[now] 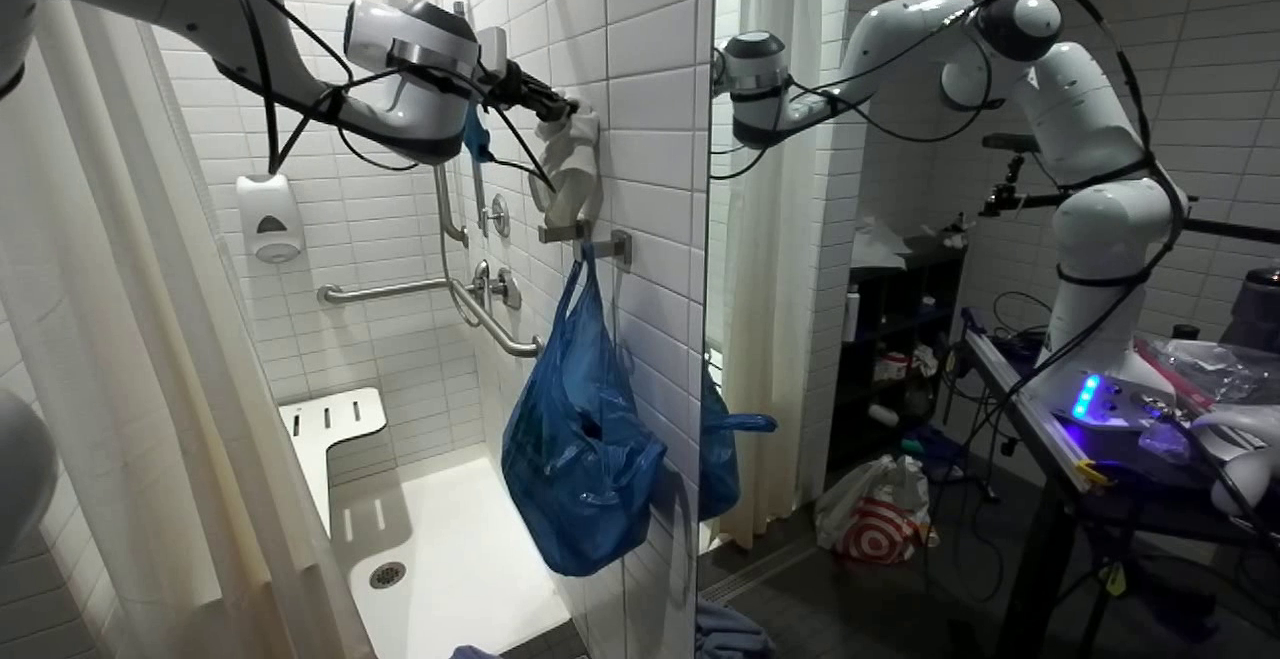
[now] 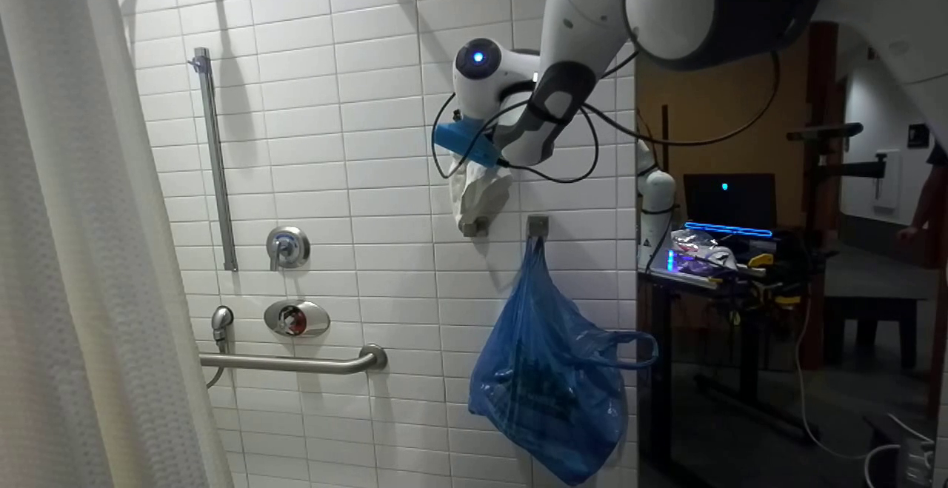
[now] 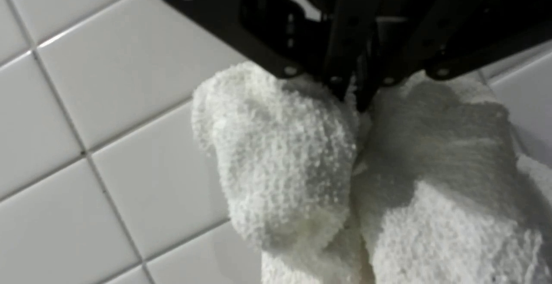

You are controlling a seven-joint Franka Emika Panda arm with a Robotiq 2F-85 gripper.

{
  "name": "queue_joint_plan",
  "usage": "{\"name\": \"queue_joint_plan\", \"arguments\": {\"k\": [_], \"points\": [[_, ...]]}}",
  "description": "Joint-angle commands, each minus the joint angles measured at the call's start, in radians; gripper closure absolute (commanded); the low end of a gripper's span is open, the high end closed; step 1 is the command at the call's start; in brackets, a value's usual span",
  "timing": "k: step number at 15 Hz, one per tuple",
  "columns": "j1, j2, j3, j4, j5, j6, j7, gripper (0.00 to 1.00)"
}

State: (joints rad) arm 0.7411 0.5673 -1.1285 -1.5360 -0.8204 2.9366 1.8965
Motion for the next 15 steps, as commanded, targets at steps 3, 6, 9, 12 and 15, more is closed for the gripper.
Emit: {"name": "queue_joint_plan", "arguments": {"k": [3,6,9,12,15], "points": [[0.072,0.0,-0.119,-0.077,-0.029,0.037,0.09,0.98],[0.064,-0.009,-0.118,-0.101,-0.009,0.037,0.088,0.98],[0.044,-0.025,-0.102,-0.12,0.015,0.037,0.081,0.98],[0.032,-0.044,-0.092,-0.143,0.047,0.034,0.069,0.98],[0.017,-0.072,-0.08,-0.174,0.101,0.034,0.054,0.98]]}}
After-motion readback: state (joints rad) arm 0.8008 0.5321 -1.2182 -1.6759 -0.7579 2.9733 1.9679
